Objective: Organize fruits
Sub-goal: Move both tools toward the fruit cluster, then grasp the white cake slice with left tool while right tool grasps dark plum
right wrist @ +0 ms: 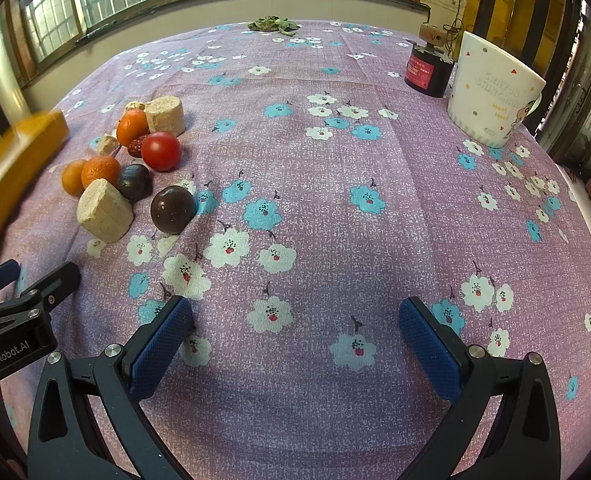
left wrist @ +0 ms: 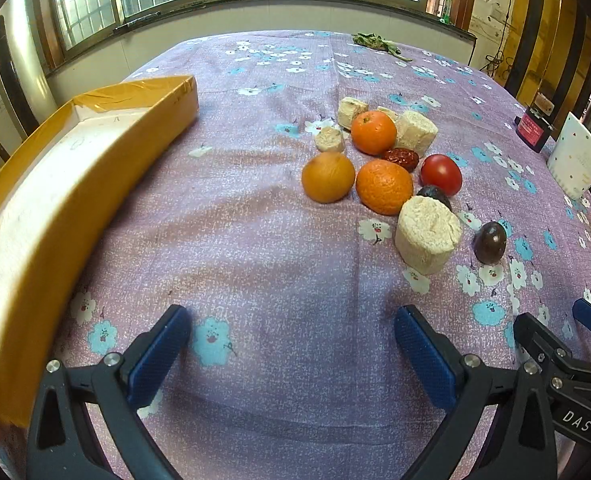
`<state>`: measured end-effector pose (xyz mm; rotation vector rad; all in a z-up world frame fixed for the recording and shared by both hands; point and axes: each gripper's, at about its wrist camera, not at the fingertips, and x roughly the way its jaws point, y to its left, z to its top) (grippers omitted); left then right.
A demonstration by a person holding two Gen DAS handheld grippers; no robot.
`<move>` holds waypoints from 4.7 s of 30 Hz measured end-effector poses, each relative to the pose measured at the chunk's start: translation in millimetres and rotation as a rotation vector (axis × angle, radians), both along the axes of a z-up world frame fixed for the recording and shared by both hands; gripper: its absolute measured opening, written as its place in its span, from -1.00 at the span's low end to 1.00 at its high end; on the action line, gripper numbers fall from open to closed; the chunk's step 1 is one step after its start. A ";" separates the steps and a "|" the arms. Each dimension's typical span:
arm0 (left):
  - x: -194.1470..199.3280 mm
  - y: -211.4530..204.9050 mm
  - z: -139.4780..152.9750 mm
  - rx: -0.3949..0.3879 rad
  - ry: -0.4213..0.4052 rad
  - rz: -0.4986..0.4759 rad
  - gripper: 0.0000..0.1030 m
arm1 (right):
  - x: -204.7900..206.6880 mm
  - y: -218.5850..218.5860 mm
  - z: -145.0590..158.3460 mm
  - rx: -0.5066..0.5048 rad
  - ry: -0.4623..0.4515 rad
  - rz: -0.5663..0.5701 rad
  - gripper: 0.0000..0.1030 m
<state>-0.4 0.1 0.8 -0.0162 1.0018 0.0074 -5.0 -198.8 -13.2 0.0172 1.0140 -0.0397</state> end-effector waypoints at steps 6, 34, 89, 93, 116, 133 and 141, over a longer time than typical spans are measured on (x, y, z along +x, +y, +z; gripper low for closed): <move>0.1 0.0 -0.2 0.000 0.000 0.000 1.00 | -0.1 0.0 0.1 0.000 0.000 0.000 1.00; -0.3 0.0 0.0 0.000 0.000 -0.007 1.00 | -1.6 -1.0 -0.2 -0.001 0.013 -0.010 1.00; -21.6 71.5 60.6 -0.015 -0.211 0.000 1.00 | -43.9 53.7 71.0 -0.068 -0.157 0.052 1.00; -20.8 69.8 59.2 -0.009 -0.204 -0.002 1.00 | -40.6 45.5 68.0 -0.053 -0.145 0.037 1.00; -20.3 44.9 43.5 0.082 -0.093 -0.096 1.00 | 39.3 49.0 24.8 0.076 -0.004 0.326 -0.06; 14.0 -15.1 39.1 0.017 -0.021 -0.179 1.00 | 28.4 27.6 28.6 0.078 -0.023 0.347 -0.52; 37.0 -45.8 23.3 -0.057 0.052 -0.218 0.57 | 18.4 10.7 25.9 0.109 -0.014 0.334 -0.52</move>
